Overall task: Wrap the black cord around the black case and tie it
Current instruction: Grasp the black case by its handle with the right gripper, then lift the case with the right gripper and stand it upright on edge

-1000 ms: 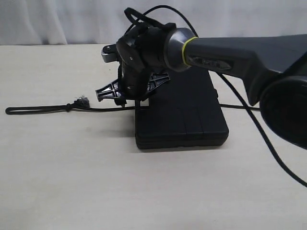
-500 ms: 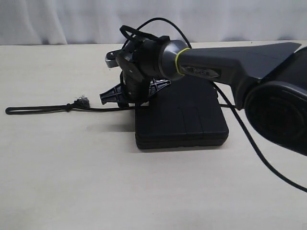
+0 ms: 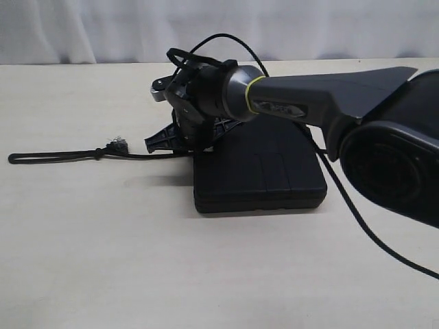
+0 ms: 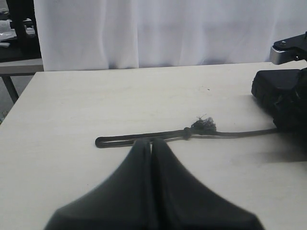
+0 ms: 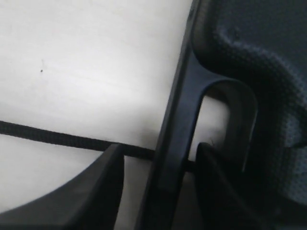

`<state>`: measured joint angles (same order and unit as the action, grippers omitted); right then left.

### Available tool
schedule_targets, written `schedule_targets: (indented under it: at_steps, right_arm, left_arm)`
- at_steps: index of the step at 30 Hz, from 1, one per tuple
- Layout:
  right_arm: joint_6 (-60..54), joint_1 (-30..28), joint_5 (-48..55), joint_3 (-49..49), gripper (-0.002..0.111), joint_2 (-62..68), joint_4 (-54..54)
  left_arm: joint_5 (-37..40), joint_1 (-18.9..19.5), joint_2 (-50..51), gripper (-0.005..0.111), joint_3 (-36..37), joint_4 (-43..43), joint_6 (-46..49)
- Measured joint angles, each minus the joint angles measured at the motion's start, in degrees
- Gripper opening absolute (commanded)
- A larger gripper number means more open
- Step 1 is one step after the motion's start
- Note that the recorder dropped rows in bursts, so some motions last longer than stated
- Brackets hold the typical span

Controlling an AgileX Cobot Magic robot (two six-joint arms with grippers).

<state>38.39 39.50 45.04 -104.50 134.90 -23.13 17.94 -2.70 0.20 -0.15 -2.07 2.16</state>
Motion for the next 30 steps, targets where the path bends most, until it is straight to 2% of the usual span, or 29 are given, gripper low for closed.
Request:
schedule_targets:
  at_steps: [8,12,21,26,30]
  right_arm:
    - [0.1,0.0,0.6,-0.2,0.019,0.1,-0.8]
    - [0.7,0.0,2.3,-1.4,0.005,0.3,0.0]
    - [-1.1,0.0,6.5,-2.6,0.004,-0.1,0.3]
    - [-3.3,0.0,10.3,-2.6,0.004,-4.9,1.1]
    - [-6.8,-0.6,12.4,-2.6,0.004,-10.2,6.0]
  left_arm:
    - [0.0,0.0,0.0,0.0,0.0,0.0,0.0]
    - [0.0,0.0,0.0,0.0,0.0,0.0,0.0]
    - [0.0,0.0,0.0,0.0,0.0,0.0,0.0]
    - [0.0,0.0,0.0,0.0,0.0,0.0,0.0]
    - [0.0,0.0,0.0,0.0,0.0,0.0,0.0]
